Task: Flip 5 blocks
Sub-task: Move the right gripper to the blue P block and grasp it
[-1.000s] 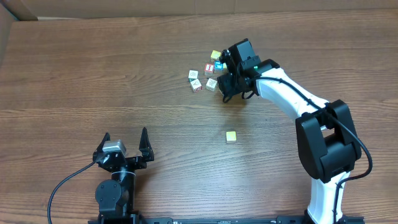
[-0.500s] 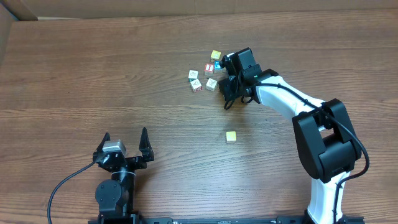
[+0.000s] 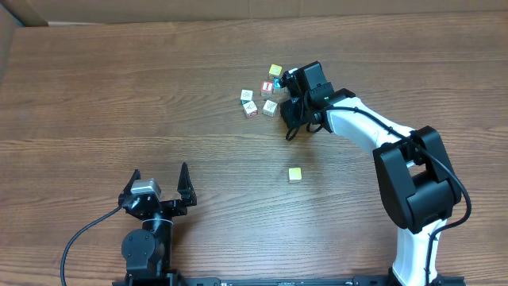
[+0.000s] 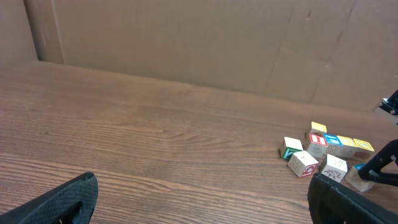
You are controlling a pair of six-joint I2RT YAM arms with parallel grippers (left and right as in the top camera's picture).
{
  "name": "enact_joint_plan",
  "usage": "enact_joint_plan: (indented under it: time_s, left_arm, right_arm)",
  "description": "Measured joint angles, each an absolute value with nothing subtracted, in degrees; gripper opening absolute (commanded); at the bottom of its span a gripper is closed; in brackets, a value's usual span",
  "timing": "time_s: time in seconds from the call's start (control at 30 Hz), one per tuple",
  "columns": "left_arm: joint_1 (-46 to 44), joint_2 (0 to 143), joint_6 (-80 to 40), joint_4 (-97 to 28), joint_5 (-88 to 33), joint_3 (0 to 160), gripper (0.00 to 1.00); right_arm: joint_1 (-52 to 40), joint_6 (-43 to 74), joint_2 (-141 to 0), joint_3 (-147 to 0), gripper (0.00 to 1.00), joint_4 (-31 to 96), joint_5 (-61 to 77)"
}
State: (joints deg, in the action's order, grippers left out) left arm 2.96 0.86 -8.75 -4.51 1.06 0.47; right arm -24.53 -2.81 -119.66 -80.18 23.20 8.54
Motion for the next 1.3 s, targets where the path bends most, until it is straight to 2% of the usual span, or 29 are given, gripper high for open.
enact_joint_plan:
  time_s: [0.13, 0.3, 0.77, 0.87, 0.97, 1.03, 1.2, 1.3]
  left_arm:
    - [2.96, 0.86, -8.75, -4.49, 1.06, 0.47, 1.00]
    - [2.96, 0.86, -8.75, -4.51, 1.06, 0.47, 1.00]
    - [2.96, 0.86, -8.75, -4.49, 1.06, 0.47, 1.00]
    - [2.96, 0.86, -8.75, -4.51, 1.06, 0.47, 1.00]
    - [2.96, 0.86, -8.75, -4.51, 1.06, 0.47, 1.00]
    - [2.96, 0.86, -8.75, -4.51, 1.06, 0.47, 1.00]
    - [2.96, 0.86, -8.75, -4.49, 1.06, 0.47, 1.00]
    - [2.96, 0.86, -8.75, -4.49, 1.06, 0.47, 1.00]
  right_arm:
    - [-24.51, -1.93, -119.66, -80.18, 0.33, 23.40, 9.21]
    - [-24.51, -0.84, -119.66, -80.18, 0.43, 23.55, 9.52]
    - [-24.51, -0.19, -119.66, -80.18, 0.45, 23.57, 9.34]
    - [-24.53, -0.19, -119.66, -80.01, 0.43, 23.14, 8.97]
    - [-24.51, -0.10, -119.66, -79.79, 0.36, 23.09, 8.80]
    - [-24.51, 0.05, -119.66, -79.77, 0.34, 23.11, 8.71]
    - [-24.51, 0.49, -119.66, -79.77, 0.38, 23.40, 8.71]
    - [-24.53, 0.89, -119.66, -79.77, 0.44, 24.03, 8.73]
